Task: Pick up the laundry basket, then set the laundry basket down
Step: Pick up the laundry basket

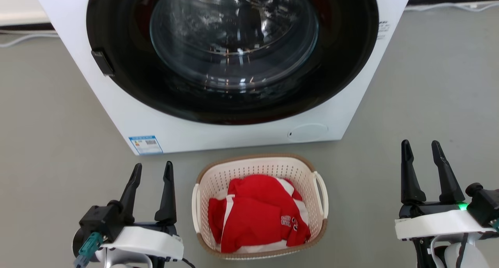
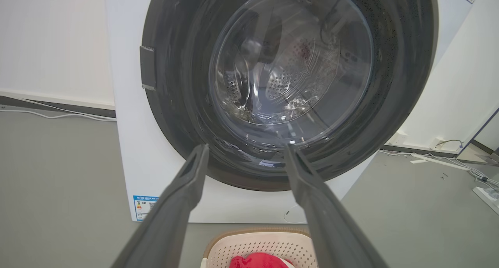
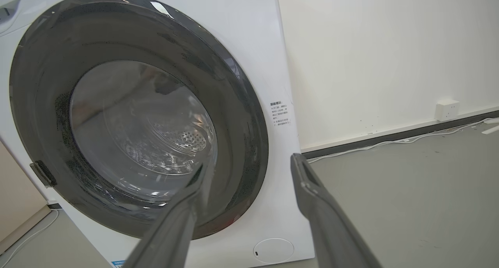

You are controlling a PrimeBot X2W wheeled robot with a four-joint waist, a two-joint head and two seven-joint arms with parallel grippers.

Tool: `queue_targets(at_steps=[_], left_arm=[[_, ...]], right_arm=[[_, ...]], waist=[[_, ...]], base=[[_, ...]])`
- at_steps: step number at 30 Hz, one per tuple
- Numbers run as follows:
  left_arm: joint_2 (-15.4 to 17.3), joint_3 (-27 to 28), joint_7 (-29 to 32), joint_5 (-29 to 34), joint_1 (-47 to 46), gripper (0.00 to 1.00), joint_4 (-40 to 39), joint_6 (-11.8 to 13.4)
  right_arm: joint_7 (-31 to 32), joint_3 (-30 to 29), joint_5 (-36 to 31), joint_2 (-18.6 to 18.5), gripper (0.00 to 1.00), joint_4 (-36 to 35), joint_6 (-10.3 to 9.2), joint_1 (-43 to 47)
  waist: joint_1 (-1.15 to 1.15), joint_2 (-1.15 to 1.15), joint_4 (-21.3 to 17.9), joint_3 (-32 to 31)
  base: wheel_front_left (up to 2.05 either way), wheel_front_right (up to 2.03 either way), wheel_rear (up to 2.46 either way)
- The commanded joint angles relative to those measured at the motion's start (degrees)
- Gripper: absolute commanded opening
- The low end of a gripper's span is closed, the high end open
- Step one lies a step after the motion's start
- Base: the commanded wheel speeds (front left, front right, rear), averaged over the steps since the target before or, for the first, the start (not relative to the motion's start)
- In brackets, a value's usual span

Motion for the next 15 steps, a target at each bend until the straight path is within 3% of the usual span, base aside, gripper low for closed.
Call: queue_targets(at_steps=[1, 15], left_arm=[[0.5, 1.2, -0.4, -0.5, -3.1, 1.0, -0.9, 0.4], [0.5, -2.0, -0.4, -0.7, -14.6, 1.0, 11.2, -0.9]], right_arm=[[-0.5, 1.4, 0.4, -0.9, 1.0, -0.9, 0.41, -1.8], [-0.5, 4.9, 4.2, -4.5, 1.0, 7.2, 0.41, -10.0]], waist=[[0.0, 0.0, 0.3, 1.8], [0.0, 0.0, 1.5, 15.6]], base=[[0.0, 0.0, 0.0], [0.0, 0.0, 0.0]])
